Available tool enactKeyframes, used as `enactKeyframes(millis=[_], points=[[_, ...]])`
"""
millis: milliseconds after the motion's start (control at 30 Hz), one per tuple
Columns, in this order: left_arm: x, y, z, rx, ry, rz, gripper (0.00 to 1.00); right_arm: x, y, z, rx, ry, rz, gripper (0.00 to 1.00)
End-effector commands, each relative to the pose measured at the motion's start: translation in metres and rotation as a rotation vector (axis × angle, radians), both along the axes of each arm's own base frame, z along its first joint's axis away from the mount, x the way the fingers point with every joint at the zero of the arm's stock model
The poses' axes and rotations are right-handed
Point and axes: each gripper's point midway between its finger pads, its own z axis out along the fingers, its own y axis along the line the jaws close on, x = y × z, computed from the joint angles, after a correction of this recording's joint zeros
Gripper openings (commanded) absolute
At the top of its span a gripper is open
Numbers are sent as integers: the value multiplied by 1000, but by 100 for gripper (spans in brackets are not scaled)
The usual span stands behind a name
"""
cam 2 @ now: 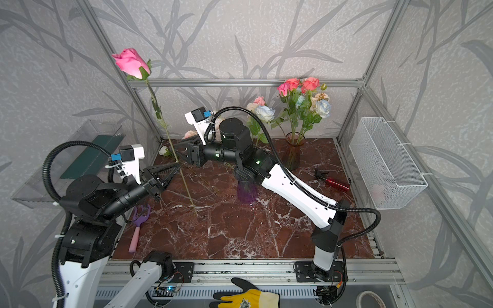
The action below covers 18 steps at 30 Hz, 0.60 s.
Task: Arrange the flowers into the vase
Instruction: 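Grasp the pink rose stem with right gripper beside the left gripper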
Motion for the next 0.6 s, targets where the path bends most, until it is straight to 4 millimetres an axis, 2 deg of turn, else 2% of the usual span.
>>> enactKeyframes(millis=[0,33,67,267,433,567], points=[[2,0,2,3,-20,2,0,-2,-13,-1,-28,-26,-60,46],[3,0,2,2,-16,5,0,5,-14,-10,-52,-28,-97,48],[4,0,3,2,-16,4,0,3,-26,-2,-41,-49,-121,48],[9,0,2,2,-7,9,0,1,-47,3,-31,-62,-124,50],[14,-2,-3,1,16,-1,0,-12,-39,12,-2,-63,-31,50],[14,-3,-4,3,20,-4,0,-6,-27,12,-4,-47,-14,50]])
